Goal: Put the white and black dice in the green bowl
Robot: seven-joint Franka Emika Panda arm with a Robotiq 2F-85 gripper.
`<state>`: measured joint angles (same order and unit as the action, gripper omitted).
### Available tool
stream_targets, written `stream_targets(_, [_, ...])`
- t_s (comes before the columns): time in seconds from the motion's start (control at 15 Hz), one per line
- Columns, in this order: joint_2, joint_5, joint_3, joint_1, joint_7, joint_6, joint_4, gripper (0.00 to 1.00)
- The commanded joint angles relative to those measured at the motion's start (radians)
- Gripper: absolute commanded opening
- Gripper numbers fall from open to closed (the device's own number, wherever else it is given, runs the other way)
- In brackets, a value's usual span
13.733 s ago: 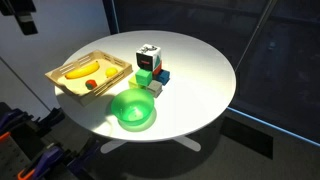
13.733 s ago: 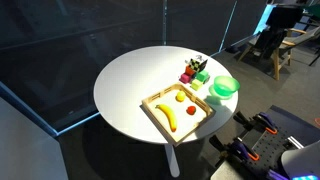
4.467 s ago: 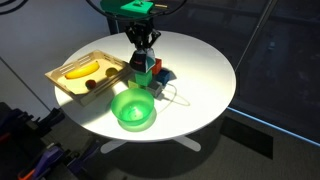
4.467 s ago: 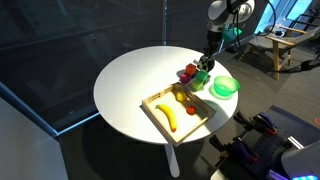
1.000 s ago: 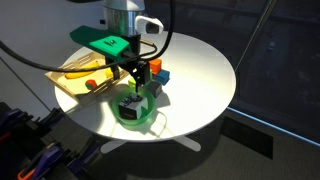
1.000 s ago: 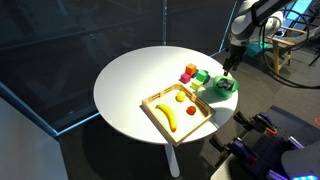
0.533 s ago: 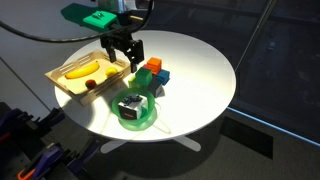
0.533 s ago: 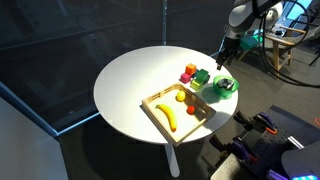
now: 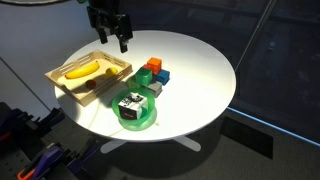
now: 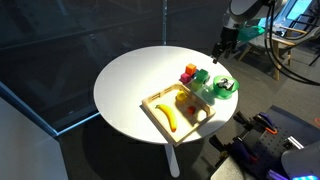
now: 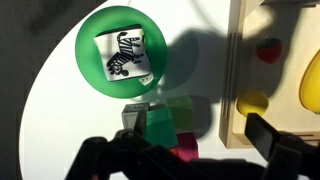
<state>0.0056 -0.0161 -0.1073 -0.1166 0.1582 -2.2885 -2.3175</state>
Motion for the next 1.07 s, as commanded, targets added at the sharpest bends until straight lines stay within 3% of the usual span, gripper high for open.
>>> stream_targets(0.0, [-0.108,0.047,0.009,0.012,-0.031,0.061,-0.047,1.00])
stream_targets(0.6, [-0.298,0.062,0.032,0.032,-0.011,0.250,-0.114,1.00])
stream_targets(1.0, [-0.406,0.055,0.044,0.053,-0.016,0.223,-0.180,1.00])
